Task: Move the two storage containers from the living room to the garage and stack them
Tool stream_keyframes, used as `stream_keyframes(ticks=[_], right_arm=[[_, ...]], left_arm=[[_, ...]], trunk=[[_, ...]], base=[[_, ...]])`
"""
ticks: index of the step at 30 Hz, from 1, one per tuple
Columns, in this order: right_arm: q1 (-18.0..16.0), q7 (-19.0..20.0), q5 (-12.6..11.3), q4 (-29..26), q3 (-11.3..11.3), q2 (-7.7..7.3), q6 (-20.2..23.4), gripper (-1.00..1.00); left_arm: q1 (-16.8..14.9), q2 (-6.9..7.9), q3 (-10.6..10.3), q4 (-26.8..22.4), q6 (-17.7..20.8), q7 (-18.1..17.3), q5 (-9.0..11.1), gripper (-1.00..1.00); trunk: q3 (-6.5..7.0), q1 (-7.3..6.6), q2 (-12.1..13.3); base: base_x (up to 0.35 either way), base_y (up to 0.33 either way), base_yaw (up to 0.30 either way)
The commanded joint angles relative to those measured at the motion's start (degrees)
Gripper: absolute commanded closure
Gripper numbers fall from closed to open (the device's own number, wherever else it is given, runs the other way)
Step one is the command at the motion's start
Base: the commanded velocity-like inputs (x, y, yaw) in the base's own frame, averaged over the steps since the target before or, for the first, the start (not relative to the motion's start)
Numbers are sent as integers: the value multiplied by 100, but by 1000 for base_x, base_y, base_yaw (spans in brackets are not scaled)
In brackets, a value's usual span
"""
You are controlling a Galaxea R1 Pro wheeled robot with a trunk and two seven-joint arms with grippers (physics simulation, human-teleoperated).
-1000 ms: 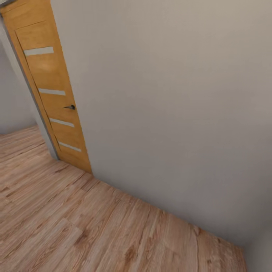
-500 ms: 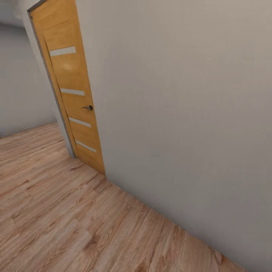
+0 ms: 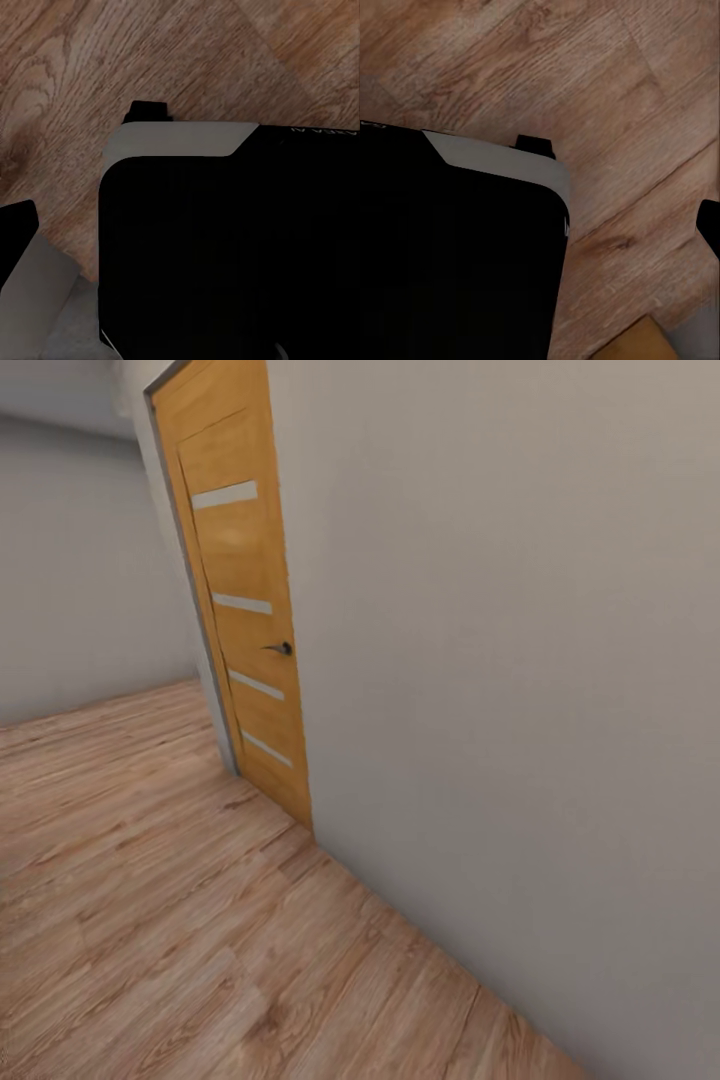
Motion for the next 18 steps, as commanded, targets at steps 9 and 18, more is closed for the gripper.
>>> stream_keyframes(ticks=[9, 18], right_arm=[[-4, -10, -49, 10, 48, 3, -25, -100], [-4, -10, -48, 10, 48, 3, -26, -100]], left_arm=[[-4, -2, -2, -2, 20, 17, 41, -100], [-4, -1, -2, -2, 20, 20, 44, -100]], trunk=[[-6, 3, -3], [-6, 3, -3]], base=[[297, 0, 274], [215, 0, 274]])
